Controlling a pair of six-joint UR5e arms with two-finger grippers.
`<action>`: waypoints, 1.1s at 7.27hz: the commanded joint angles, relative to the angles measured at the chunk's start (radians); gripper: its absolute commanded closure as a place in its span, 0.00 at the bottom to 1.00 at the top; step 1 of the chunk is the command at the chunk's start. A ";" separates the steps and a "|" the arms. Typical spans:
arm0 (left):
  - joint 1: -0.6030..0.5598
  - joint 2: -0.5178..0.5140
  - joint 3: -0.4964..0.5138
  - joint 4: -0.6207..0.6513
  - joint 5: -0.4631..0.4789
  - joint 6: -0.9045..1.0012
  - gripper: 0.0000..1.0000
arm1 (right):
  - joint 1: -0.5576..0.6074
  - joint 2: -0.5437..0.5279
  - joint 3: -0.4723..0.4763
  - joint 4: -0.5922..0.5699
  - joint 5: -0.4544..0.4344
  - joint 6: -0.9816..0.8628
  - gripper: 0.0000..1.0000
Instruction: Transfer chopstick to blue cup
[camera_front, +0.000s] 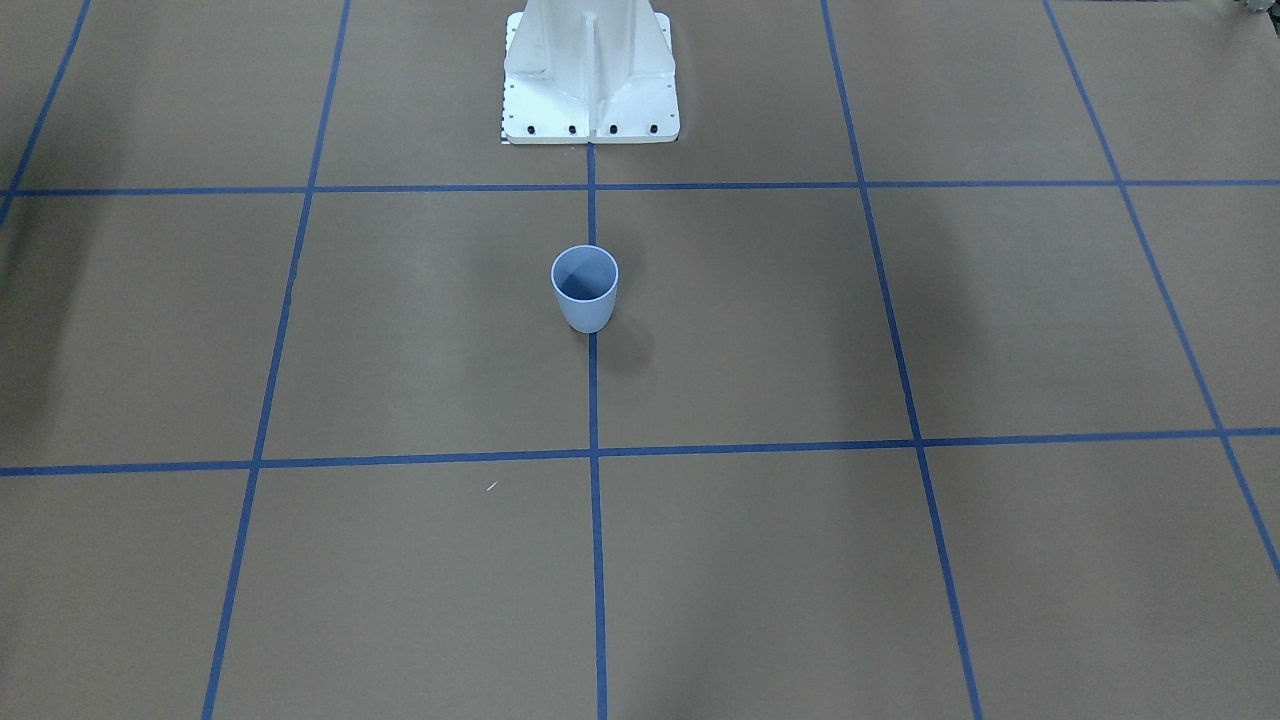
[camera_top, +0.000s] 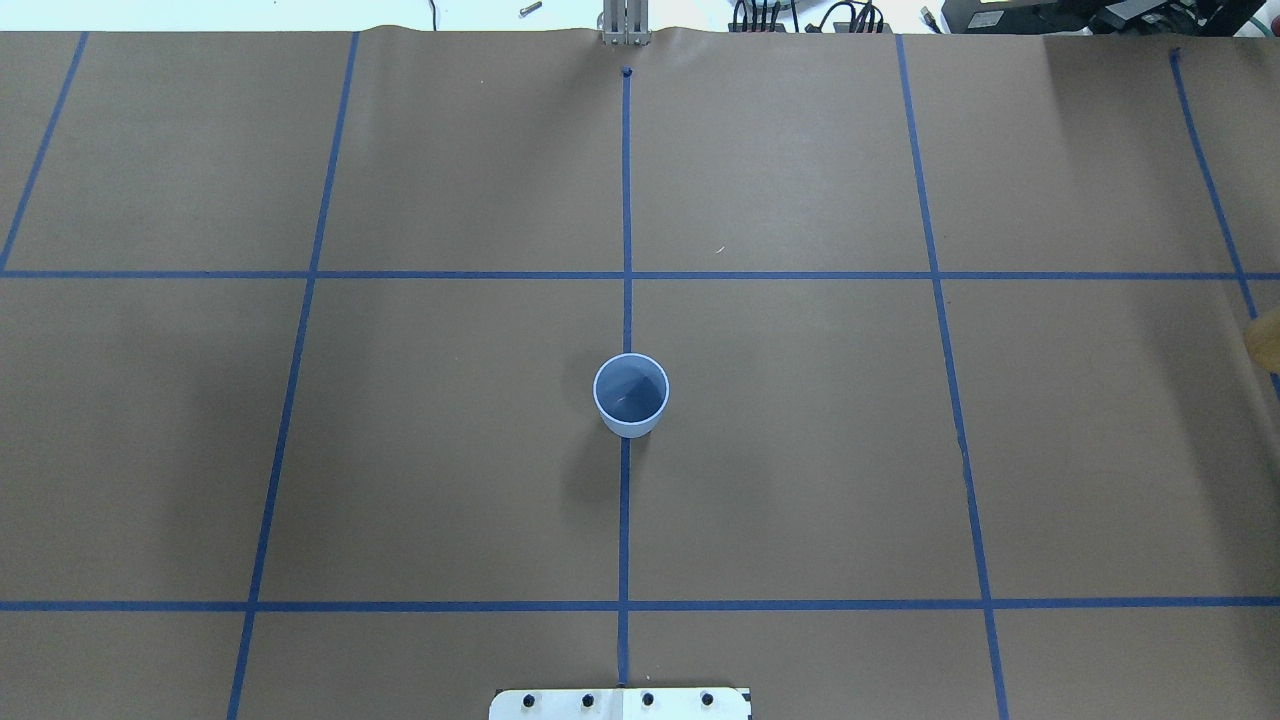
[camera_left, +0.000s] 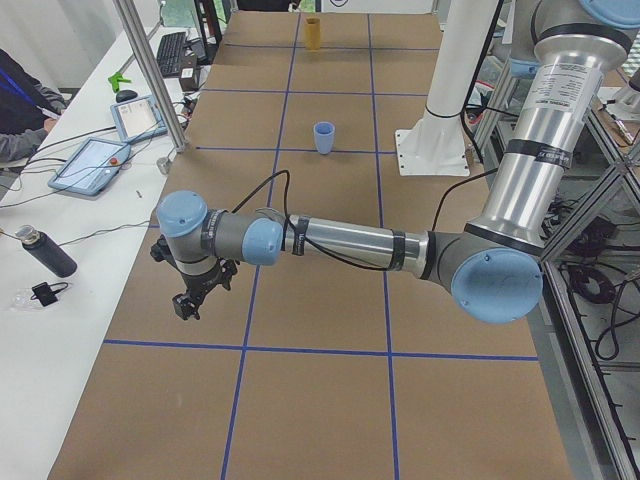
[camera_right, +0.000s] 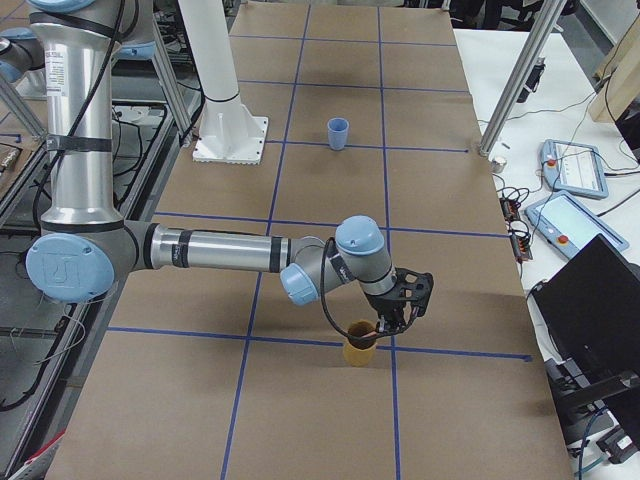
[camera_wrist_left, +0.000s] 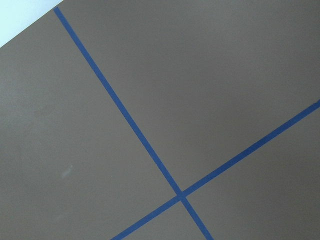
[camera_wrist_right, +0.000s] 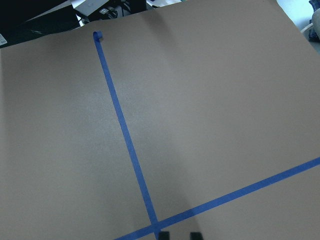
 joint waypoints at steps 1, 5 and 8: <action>0.000 0.000 -0.003 0.001 0.000 -0.004 0.01 | 0.038 -0.021 0.061 0.005 0.009 -0.011 1.00; 0.000 0.000 -0.002 0.001 0.000 -0.005 0.01 | 0.211 -0.005 0.137 -0.111 0.050 -0.210 1.00; 0.000 0.000 -0.003 0.001 0.001 -0.007 0.01 | 0.249 0.090 0.221 -0.353 0.072 -0.260 1.00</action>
